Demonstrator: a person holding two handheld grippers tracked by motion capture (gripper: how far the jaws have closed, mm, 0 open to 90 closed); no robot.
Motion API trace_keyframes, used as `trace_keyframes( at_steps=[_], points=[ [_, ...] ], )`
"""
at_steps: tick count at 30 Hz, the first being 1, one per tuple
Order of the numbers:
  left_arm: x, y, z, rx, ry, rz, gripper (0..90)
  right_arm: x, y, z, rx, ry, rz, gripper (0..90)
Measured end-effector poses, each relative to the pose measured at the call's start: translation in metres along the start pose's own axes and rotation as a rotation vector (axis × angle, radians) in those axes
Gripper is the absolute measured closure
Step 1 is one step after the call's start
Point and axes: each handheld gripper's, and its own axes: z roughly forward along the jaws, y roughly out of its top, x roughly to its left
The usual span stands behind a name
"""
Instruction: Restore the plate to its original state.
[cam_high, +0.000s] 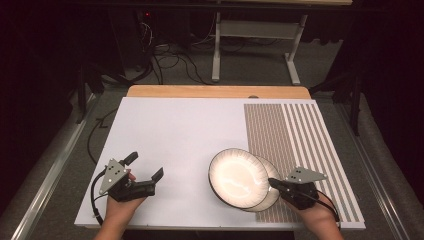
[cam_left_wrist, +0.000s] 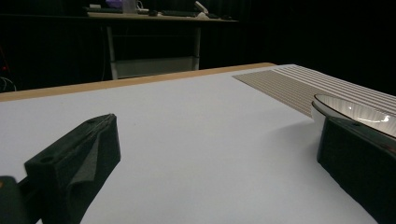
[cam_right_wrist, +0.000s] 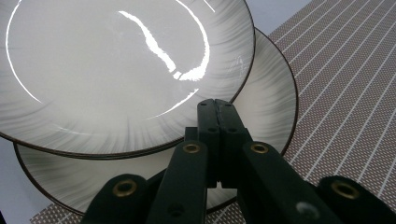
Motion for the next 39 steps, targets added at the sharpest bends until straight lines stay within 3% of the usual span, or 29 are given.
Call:
trace_keyframes(
  at_steps=[23,29,39],
  points=[
    [0.001,0.0,-0.001,-0.004,0.002,-0.002,0.1,-0.005,-0.002,-0.005,-0.01,-0.01,0.032,90.0],
    [0.001,0.0,0.0,-0.002,0.001,-0.003,0.1,-0.012,-0.005,-0.011,-0.016,-0.035,0.057,90.0],
    [0.001,0.0,0.0,-0.001,0.0,-0.004,0.1,-0.014,-0.006,-0.013,-0.019,-0.046,0.054,90.0]
  ],
)
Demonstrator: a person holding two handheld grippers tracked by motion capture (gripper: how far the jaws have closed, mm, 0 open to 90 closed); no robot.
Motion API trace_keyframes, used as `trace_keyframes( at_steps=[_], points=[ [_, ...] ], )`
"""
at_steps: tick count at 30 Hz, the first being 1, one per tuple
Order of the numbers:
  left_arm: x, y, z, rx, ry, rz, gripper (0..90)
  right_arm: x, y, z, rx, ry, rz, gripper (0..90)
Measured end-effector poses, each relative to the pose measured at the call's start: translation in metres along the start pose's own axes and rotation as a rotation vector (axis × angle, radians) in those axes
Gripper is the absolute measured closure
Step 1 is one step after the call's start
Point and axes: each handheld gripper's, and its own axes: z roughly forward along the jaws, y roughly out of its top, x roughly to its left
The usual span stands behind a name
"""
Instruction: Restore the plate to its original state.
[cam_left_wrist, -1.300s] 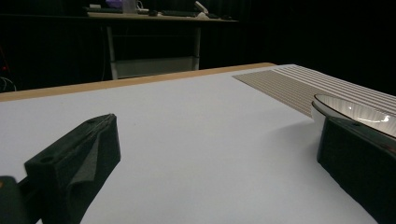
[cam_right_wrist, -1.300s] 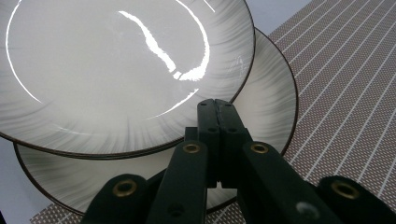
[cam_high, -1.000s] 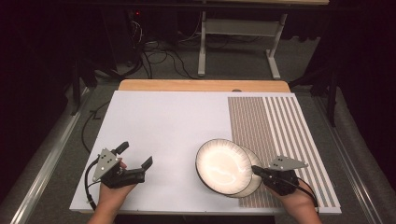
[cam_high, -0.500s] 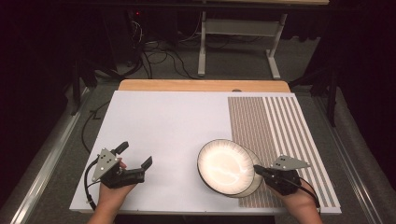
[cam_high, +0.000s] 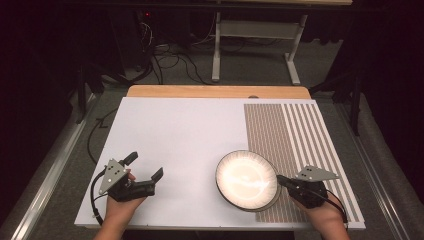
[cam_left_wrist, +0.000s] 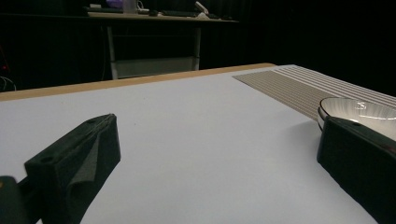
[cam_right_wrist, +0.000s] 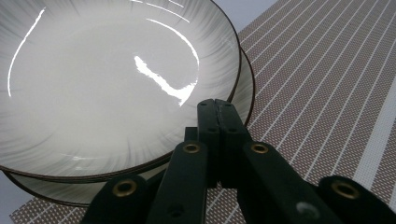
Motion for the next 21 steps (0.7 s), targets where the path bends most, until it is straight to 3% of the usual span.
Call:
trace_keyframes(
  at_steps=[16,21],
  points=[
    [0.0,0.001,-0.001,-0.001,0.003,-0.002,0.1,-0.012,-0.003,-0.011,-0.043,-0.036,0.064,90.0],
    [0.0,0.001,0.0,0.002,0.0,0.0,0.1,-0.023,-0.005,-0.021,-0.11,-0.068,0.121,81.9]
  ],
)
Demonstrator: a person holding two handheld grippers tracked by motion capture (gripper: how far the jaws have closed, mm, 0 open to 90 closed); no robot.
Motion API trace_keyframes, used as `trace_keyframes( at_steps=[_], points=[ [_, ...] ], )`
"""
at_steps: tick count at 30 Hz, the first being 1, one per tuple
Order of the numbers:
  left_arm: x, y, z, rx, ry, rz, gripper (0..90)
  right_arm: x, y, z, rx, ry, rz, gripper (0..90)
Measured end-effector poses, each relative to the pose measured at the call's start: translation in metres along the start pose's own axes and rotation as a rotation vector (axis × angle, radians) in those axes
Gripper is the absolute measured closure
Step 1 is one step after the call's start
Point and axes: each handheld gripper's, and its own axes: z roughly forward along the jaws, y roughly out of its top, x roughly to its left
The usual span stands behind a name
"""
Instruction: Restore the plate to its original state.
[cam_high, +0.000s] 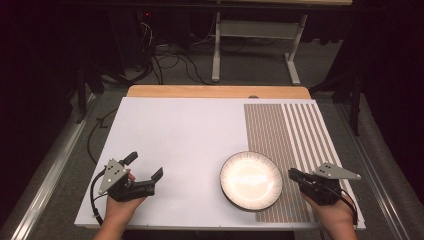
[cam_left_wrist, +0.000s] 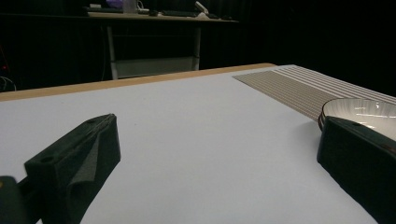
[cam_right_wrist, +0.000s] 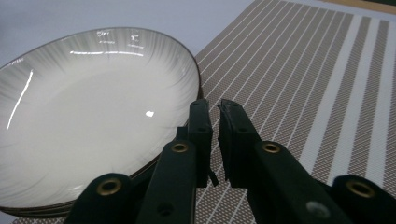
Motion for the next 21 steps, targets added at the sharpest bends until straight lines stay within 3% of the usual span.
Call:
trace_keyframes(
  at_steps=[1,4,8,9,10,11,12,13,14,17,18,21],
  points=[
    [0.0,0.0,0.0,0.002,0.0,-0.001,0.1,0.0,0.0,0.0,0.0,0.0,0.0,81.9],
    [0.0,0.0,0.0,0.007,0.002,-0.001,0.1,-0.006,0.001,-0.008,-0.057,-0.045,0.022,68.2],
    [-0.001,0.001,0.001,0.017,0.003,-0.003,0.1,-0.009,0.001,-0.013,-0.105,-0.063,0.04,55.4],
    [-0.001,0.001,0.001,0.022,0.002,-0.002,0.1,-0.01,0.001,-0.014,-0.119,-0.067,0.052,50.7],
    [-0.001,0.002,0.001,0.028,0.003,0.001,0.1,-0.01,0.001,-0.017,-0.152,-0.086,0.048,39.1],
    [-0.002,0.003,0.001,0.028,0.002,-0.004,0.1,-0.01,0.001,-0.017,-0.152,-0.086,0.048,39.1],
    [-0.003,0.004,0.001,0.027,0.011,0.0,0.1,-0.01,0.002,-0.018,-0.164,-0.115,0.052,28.3],
    [-0.003,0.004,0.001,0.027,0.011,0.0,0.1,-0.01,0.002,-0.018,-0.164,-0.115,0.052,28.3],
    [-0.003,0.005,0.0,0.031,0.018,0.012,0.3,-0.011,0.002,-0.019,-0.179,-0.127,0.055,20.2],
    [-0.002,0.006,0.0,0.038,0.019,0.013,0.3,-0.013,0.002,-0.019,-0.192,-0.121,0.052,12.8],
    [-0.002,0.006,0.0,0.038,0.023,0.014,0.3,-0.013,0.002,-0.019,-0.205,-0.116,0.049,2.6],
    [-0.001,0.007,-0.001,0.03,0.034,0.016,0.9,-0.013,0.002,-0.019,-0.206,-0.136,0.046,0.3]
  ],
)
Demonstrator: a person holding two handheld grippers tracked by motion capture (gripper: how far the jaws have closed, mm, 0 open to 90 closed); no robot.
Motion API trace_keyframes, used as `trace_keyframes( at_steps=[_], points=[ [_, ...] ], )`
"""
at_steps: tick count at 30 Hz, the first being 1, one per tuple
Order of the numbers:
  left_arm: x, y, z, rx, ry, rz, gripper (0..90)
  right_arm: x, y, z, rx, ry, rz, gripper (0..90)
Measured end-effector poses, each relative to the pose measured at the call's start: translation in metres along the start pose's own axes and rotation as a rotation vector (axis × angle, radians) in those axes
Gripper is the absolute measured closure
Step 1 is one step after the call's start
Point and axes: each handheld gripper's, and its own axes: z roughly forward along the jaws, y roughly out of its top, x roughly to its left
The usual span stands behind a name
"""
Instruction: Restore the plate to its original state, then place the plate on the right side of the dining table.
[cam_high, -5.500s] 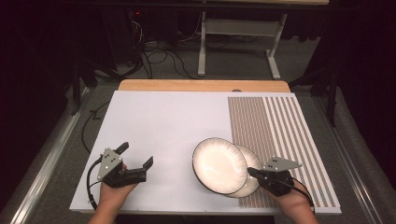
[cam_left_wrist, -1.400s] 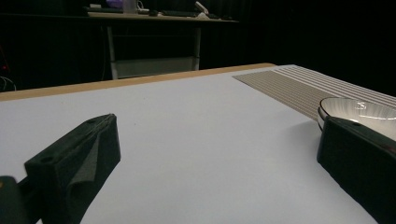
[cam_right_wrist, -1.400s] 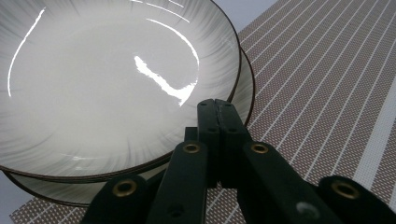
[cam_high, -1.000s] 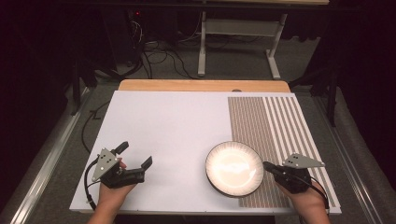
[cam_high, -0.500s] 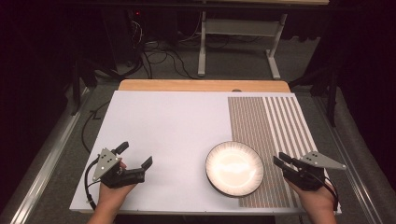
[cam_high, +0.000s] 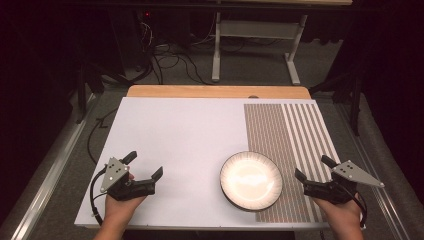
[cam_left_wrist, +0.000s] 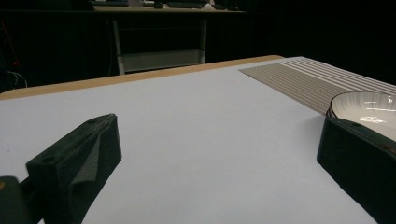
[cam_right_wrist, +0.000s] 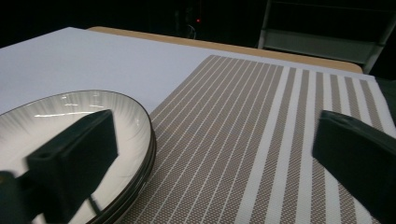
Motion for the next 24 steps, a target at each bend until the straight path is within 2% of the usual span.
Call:
trace_keyframes(
  at_steps=[3,9,20,24],
  points=[
    [0.0013,0.0002,-0.0015,-0.016,0.008,-0.002,3.1,-0.0006,0.0,-0.0006,-0.014,-0.001,0.0,0.3],
    [-0.0007,-0.0004,-0.0002,-0.004,-0.001,0.012,0.1,0.0003,0.0009,0.0,-0.02,0.002,-0.006,0.3],
    [0.0,0.0027,0.0,-0.012,-0.028,-0.012,0.0,0.0034,0.0043,0.002,-0.036,0.015,-0.007,0.5],
    [-0.0028,0.0022,0.0036,0.006,-0.036,-0.005,0.0,0.0076,0.003,0.0044,-0.001,0.025,-0.037,9.6]
  ],
)
